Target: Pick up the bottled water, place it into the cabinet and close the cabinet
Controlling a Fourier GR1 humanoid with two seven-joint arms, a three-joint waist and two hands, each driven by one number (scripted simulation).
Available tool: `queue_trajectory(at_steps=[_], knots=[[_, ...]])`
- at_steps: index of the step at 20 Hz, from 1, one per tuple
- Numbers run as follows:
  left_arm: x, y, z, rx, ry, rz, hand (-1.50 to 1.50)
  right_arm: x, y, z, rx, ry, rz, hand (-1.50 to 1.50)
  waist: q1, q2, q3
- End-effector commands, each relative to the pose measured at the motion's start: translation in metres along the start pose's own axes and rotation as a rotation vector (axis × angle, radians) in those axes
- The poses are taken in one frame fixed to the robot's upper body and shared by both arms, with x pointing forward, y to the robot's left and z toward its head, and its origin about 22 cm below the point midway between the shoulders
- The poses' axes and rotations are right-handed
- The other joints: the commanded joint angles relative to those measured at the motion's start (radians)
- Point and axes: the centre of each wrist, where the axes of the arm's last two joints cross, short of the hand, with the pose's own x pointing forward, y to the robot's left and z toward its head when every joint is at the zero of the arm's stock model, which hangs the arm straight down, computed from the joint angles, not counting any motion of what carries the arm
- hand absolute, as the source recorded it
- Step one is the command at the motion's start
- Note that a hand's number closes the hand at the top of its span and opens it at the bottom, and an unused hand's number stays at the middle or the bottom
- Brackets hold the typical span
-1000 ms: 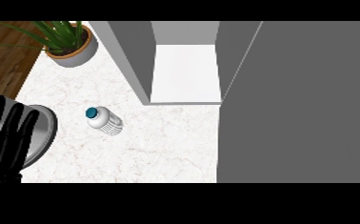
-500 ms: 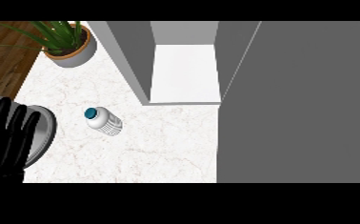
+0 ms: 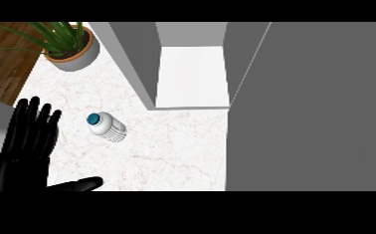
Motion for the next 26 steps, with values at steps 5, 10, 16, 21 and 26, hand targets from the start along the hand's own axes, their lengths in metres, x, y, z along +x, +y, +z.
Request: queue_trajectory(at_steps=[5,10,16,21,26], knots=[[-0.05,0.021,-0.01,0.013,0.065,-0.039,-1.5,0.049,0.01,0.012,0.018,-0.059,0.024,-1.5,0.002,0.0,0.0],[-0.102,0.033,-0.021,0.024,0.09,-0.043,-1.5,0.042,0.006,0.019,0.023,-0.071,0.019,-1.5,-0.004,0.001,0.0],[-0.137,0.04,-0.032,0.037,0.123,-0.057,-1.5,0.044,0.005,0.027,0.028,-0.066,0.01,-1.5,-0.004,0.002,0.0],[-0.159,0.042,-0.045,0.041,0.11,-0.027,-1.5,0.05,0.01,0.024,0.01,-0.074,0.031,-1.5,0.001,0.004,-0.001],[-0.192,0.052,-0.03,0.059,0.112,-0.043,-1.5,0.054,0.007,0.037,0.014,-0.054,0.037,-1.5,-0.007,0.002,-0.001]])
